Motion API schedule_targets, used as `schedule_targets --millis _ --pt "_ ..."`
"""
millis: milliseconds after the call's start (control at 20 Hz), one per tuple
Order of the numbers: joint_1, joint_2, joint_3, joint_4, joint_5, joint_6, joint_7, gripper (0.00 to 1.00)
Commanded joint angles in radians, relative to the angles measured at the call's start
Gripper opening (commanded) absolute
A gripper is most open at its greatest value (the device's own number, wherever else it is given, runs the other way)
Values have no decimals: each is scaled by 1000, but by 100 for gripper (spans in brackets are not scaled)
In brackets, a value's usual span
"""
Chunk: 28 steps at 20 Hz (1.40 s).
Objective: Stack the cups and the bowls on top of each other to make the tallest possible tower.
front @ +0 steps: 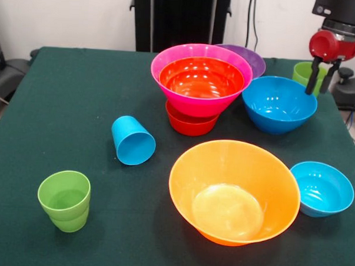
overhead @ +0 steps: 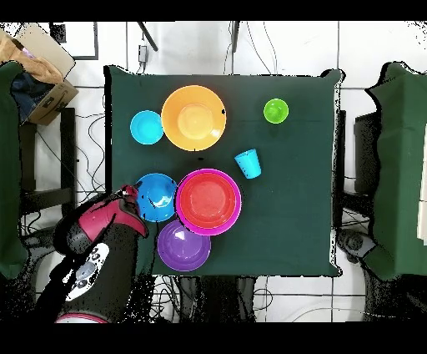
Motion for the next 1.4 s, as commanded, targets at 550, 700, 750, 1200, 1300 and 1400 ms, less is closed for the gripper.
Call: schedule_targets --millis 550,700,750,1200,1300,1400 --pt "10 147 12 -39 12 -115 181 100" --pt "33 158 -4 -59 30 -97 187 100" --pt "40 162 -8 -64 35 -95 190 100" --pt "77 154 -28 -109 76 2 181 100" --pt "50 123 5 -109 88 70 157 100" --pt "-27 60 98 -69 115 120 137 100"
